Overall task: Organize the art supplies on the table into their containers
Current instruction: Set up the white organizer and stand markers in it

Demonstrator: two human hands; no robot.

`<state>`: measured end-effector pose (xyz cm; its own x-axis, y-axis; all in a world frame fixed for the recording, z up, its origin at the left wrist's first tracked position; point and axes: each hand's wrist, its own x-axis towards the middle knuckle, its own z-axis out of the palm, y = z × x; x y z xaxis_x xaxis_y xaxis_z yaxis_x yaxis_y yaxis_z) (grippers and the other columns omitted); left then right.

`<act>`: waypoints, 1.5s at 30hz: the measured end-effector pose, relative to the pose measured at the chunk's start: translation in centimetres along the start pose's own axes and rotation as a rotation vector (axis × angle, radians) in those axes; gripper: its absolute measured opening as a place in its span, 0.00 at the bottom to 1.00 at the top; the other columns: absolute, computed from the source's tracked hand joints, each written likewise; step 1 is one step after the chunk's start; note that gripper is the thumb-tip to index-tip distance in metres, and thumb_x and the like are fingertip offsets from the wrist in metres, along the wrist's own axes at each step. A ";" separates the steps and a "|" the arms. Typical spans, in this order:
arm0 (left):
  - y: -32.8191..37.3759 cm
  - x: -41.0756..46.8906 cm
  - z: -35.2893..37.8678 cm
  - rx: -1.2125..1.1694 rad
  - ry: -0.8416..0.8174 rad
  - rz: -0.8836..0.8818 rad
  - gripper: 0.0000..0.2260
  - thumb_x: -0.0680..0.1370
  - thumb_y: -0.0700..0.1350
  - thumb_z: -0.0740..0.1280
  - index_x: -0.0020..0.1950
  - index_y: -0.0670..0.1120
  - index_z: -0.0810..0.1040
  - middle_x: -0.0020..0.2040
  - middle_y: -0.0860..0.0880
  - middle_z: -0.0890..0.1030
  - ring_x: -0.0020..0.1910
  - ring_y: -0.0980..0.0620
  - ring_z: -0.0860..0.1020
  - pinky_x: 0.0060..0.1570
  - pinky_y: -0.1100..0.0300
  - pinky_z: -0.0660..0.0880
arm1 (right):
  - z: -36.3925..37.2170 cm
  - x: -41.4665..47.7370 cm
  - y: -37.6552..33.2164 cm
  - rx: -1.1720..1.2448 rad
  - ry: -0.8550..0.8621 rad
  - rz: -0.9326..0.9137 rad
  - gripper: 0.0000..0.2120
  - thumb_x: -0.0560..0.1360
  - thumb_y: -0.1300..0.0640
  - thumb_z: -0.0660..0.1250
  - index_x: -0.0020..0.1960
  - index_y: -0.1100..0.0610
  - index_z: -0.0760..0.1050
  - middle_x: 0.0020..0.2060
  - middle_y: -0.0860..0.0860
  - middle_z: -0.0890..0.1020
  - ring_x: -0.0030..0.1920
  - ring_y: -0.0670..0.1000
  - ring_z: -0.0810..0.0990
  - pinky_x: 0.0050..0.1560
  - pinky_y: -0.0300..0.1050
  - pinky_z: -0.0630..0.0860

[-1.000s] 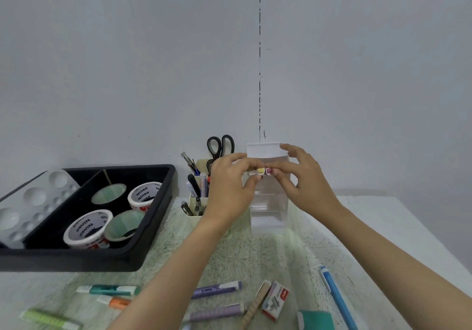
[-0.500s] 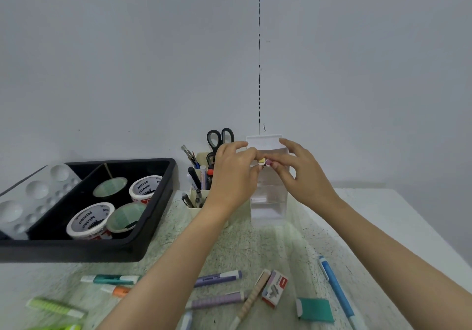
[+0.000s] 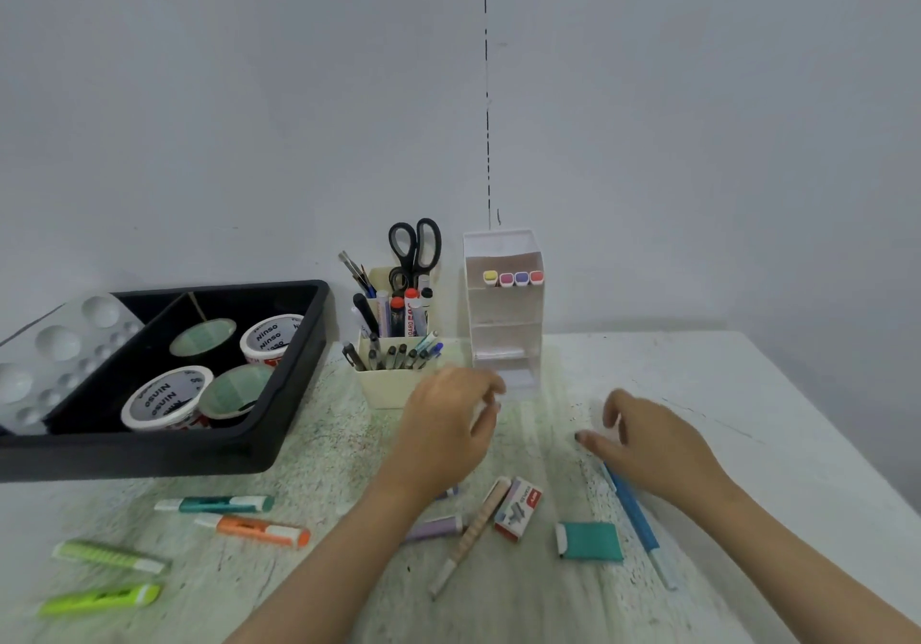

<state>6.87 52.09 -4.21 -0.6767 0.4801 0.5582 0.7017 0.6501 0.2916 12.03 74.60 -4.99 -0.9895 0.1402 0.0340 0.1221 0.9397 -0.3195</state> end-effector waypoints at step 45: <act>1.5 4.0 -3.8 -0.795 0.205 -0.564 0.14 0.77 0.36 0.64 0.53 0.55 0.73 0.47 0.55 0.82 0.45 0.59 0.79 0.47 0.61 0.78 | -2.3 8.9 -4.0 -0.045 0.803 -0.772 0.06 0.68 0.57 0.76 0.42 0.57 0.80 0.38 0.50 0.82 0.35 0.53 0.76 0.33 0.44 0.71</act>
<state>6.06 52.72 1.43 -0.9583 0.0624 0.2788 0.2848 0.1321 0.9494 2.88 72.84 -1.23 -0.4661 -0.3411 0.8163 -0.4856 0.8699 0.0862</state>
